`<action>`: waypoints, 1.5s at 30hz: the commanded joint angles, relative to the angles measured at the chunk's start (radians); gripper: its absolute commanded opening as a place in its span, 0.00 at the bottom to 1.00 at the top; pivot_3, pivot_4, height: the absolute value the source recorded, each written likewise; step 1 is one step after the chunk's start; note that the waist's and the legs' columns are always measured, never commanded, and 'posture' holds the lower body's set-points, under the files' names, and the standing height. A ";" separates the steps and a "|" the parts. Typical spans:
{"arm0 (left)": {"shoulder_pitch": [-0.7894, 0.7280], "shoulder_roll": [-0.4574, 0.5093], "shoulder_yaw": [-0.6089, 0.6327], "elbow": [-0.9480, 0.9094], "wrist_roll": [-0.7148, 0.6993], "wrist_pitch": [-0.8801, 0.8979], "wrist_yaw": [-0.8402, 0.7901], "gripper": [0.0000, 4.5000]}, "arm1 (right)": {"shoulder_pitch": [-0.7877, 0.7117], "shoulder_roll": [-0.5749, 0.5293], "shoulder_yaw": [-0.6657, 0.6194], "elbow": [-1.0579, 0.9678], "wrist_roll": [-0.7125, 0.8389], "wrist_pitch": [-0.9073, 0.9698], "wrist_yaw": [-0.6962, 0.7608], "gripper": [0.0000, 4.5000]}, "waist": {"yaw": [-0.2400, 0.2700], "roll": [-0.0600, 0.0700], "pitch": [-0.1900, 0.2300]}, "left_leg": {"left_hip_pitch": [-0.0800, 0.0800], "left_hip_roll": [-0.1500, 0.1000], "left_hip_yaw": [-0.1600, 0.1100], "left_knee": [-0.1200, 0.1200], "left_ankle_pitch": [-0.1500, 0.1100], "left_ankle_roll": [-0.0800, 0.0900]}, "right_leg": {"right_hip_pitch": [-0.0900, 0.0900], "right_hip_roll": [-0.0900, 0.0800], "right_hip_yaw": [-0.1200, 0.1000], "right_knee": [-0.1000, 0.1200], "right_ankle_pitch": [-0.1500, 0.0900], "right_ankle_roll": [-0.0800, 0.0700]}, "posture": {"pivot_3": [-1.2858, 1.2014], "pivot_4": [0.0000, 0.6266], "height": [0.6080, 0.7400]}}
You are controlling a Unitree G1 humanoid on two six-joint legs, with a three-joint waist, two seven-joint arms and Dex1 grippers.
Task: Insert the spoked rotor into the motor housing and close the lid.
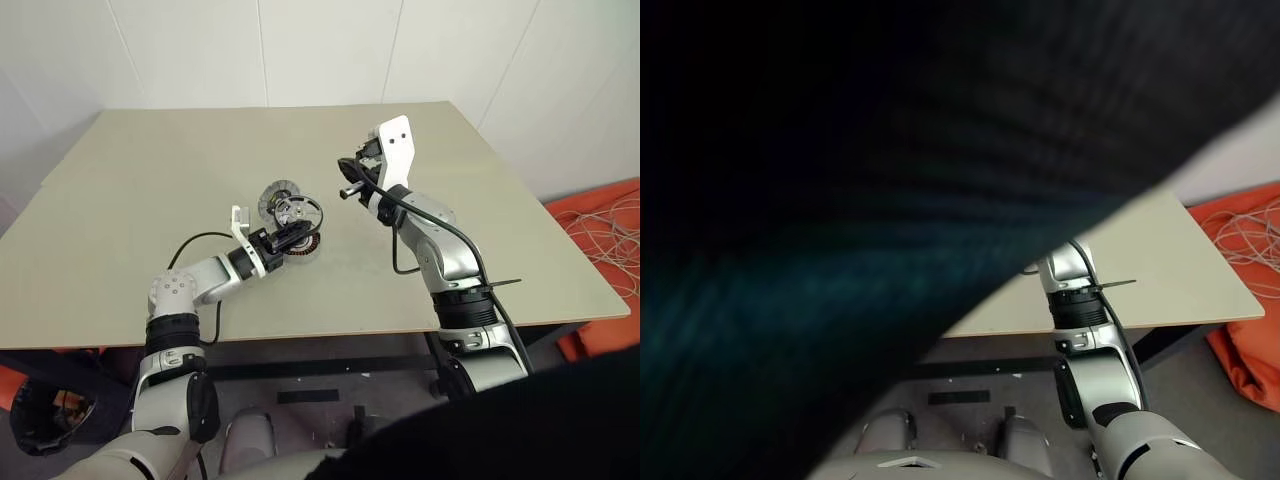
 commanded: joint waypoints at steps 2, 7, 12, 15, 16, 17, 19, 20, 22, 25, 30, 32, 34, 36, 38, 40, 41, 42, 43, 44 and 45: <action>-0.004 0.001 -0.006 0.015 0.028 -0.022 0.027 0.10 | -0.014 -0.007 -0.013 -0.043 0.006 -0.016 -0.006 0.00 | 0.001 0.000 0.000 | 0.000 0.000 0.000 0.000 0.000 0.000 | 0.000 0.000 0.000 0.000 0.000 0.000 | 0.52 0.00 1.00; -0.003 -0.015 -0.003 0.018 0.033 -0.017 0.040 0.10 | -0.008 -0.008 -0.007 -0.059 0.014 0.006 0.003 0.00 | 0.001 0.000 0.000 | 0.000 0.000 0.000 0.000 0.000 0.000 | 0.000 0.000 0.000 0.000 0.000 0.000 | 0.52 0.00 1.00; -0.008 -0.030 -0.003 0.026 0.037 -0.018 0.042 0.10 | 0.026 -0.031 -0.003 -0.148 0.049 0.117 0.037 0.00 | 0.002 0.000 0.000 | 0.000 0.000 0.000 0.000 0.000 0.000 | 0.000 0.000 0.000 0.000 0.000 0.000 | 0.52 0.00 1.00; -0.011 -0.035 -0.003 0.033 0.043 -0.024 0.042 0.10 | 0.083 -0.092 -0.006 -0.244 0.110 0.243 0.108 0.00 | 0.006 0.000 0.000 | -0.001 -0.001 -0.001 0.000 0.000 0.000 | 0.001 0.000 0.000 -0.001 0.000 0.000 | 0.52 0.00 1.00; -0.011 -0.036 -0.004 0.033 0.044 -0.025 0.042 0.10 | 0.102 -0.120 -0.004 -0.274 0.126 0.286 0.130 0.00 | 0.009 0.000 0.000 | -0.001 -0.001 -0.002 0.000 0.000 0.001 | 0.001 0.000 0.000 -0.001 0.000 0.000 | 0.52 0.00 1.00; -0.011 -0.036 -0.003 0.035 0.045 -0.025 0.042 0.10 | 0.118 -0.145 -0.007 -0.302 0.144 0.341 0.142 0.00 | 0.009 0.000 0.000 | 0.000 -0.001 -0.002 0.000 0.000 0.001 | 0.002 0.000 0.000 -0.001 0.000 0.000 | 0.52 0.00 1.00; -0.009 -0.036 -0.004 0.036 0.048 -0.024 0.040 0.10 | 0.139 -0.184 -0.006 -0.345 0.167 0.420 0.154 0.00 | 0.011 0.000 0.000 | 0.000 -0.002 -0.002 0.000 -0.001 0.001 | 0.003 -0.001 0.000 -0.002 0.000 0.001 | 0.52 0.00 1.00; -0.008 -0.037 -0.005 0.037 0.049 -0.024 0.041 0.10 | 0.144 -0.197 -0.004 -0.362 0.174 0.446 0.157 0.00 | 0.011 0.000 0.000 | 0.000 -0.002 -0.002 0.000 -0.001 0.001 | 0.003 -0.001 0.000 -0.001 0.000 0.001 | 0.52 0.00 1.00; -0.007 -0.040 -0.006 0.042 0.054 -0.026 0.041 0.10 | 0.157 -0.222 0.010 -0.393 0.186 0.491 0.166 0.00 | 0.010 0.000 0.000 | 0.001 -0.001 -0.002 0.000 0.000 0.001 | 0.003 -0.001 0.000 -0.001 0.000 0.002 | 0.52 0.00 1.00; -0.011 -0.050 -0.009 0.051 0.059 -0.031 0.040 0.10 | 0.185 -0.240 0.035 -0.424 0.195 0.530 0.172 0.00 | 0.011 0.000 0.000 | 0.002 -0.001 -0.002 0.000 0.000 0.000 | 0.003 0.000 0.000 -0.001 -0.003 0.008 | 0.52 0.00 1.00; -0.030 -0.070 -0.011 0.095 0.083 -0.064 0.043 0.10 | 0.199 -0.227 0.051 -0.432 0.194 0.561 0.143 0.00 | 0.013 0.000 0.000 | 0.002 -0.001 -0.002 0.000 0.000 0.000 | 0.003 -0.001 0.000 -0.001 -0.003 0.008 | 0.52 0.00 1.00; -0.037 -0.074 -0.011 0.105 0.093 -0.083 0.040 0.10 | 0.200 -0.222 0.055 -0.433 0.192 0.560 0.134 0.00 | 0.013 0.000 0.000 | 0.002 -0.001 -0.002 0.000 0.000 0.000 | 0.003 -0.001 0.000 -0.001 -0.003 0.008 | 0.52 0.00 1.00; -0.045 -0.076 -0.010 0.119 0.101 -0.104 0.032 0.10 | 0.201 -0.220 0.059 -0.431 0.189 0.555 0.128 0.00 | 0.014 0.000 0.000 | 0.002 -0.001 -0.002 0.000 0.000 0.000 | 0.003 -0.001 0.000 -0.001 -0.003 0.008 | 0.52 0.00 1.00; -0.056 -0.075 -0.006 0.136 0.107 -0.122 0.023 0.10 | 0.201 -0.218 0.063 -0.429 0.187 0.550 0.123 0.00 | 0.014 0.000 0.000 | 0.002 -0.001 -0.002 0.000 0.000 0.000 | 0.003 -0.001 0.000 -0.001 -0.003 0.008 | 0.52 0.00 1.00; -0.069 -0.072 -0.005 0.155 0.114 -0.140 0.015 0.10 | 0.200 -0.217 0.066 -0.428 0.186 0.546 0.120 0.00 | 0.014 0.000 0.000 | 0.002 -0.001 -0.003 0.000 0.000 0.000 | 0.003 -0.001 0.000 -0.001 -0.003 0.008 | 0.52 0.00 1.00; -0.082 -0.070 -0.005 0.174 0.119 -0.153 0.007 0.10 | 0.199 -0.217 0.067 -0.427 0.185 0.543 0.117 0.00 | 0.015 0.000 0.000 | 0.002 -0.001 -0.003 0.000 0.000 0.000 | 0.003 -0.001 0.000 -0.001 -0.003 0.007 | 0.52 0.00 1.00; -0.088 -0.069 -0.005 0.181 0.121 -0.158 0.007 0.10 | 0.198 -0.217 0.068 -0.426 0.185 0.540 0.115 0.00 | 0.015 0.000 0.000 | 0.002 -0.002 -0.003 0.000 0.000 0.000 | 0.003 -0.001 0.000 -0.001 -0.003 0.007 | 0.52 0.00 1.00; -0.093 -0.068 -0.006 0.187 0.123 -0.160 0.005 0.10 | 0.197 -0.217 0.068 -0.424 0.184 0.538 0.113 0.00 | 0.016 0.000 0.000 | 0.002 -0.002 -0.003 0.000 0.000 0.000 | 0.003 -0.001 0.000 -0.001 -0.003 0.007 | 0.52 0.00 1.00; -0.096 -0.065 -0.008 0.193 0.128 -0.163 0.000 0.10 | 0.195 -0.217 0.068 -0.421 0.182 0.535 0.110 0.00 | 0.016 0.000 0.000 | 0.002 -0.002 -0.003 0.000 0.000 0.000 | 0.003 -0.001 0.000 -0.001 -0.003 0.007 | 0.52 0.00 1.00; -0.098 -0.064 -0.009 0.201 0.134 -0.166 -0.003 0.10 | 0.192 -0.218 0.065 -0.416 0.178 0.531 0.106 0.00 | 0.017 0.000 0.000 | 0.002 -0.002 -0.003 0.000 0.000 0.000 | 0.003 -0.001 0.000 -0.001 -0.003 0.007 | 0.52 0.00 1.00; -0.098 -0.062 -0.010 0.206 0.138 -0.168 -0.005 0.10 | 0.190 -0.218 0.063 -0.412 0.176 0.528 0.103 0.00 | 0.018 0.000 0.000 | 0.002 -0.002 -0.003 0.000 0.000 0.000 | 0.003 -0.001 0.000 -0.001 -0.003 0.007 | 0.52 0.00 1.00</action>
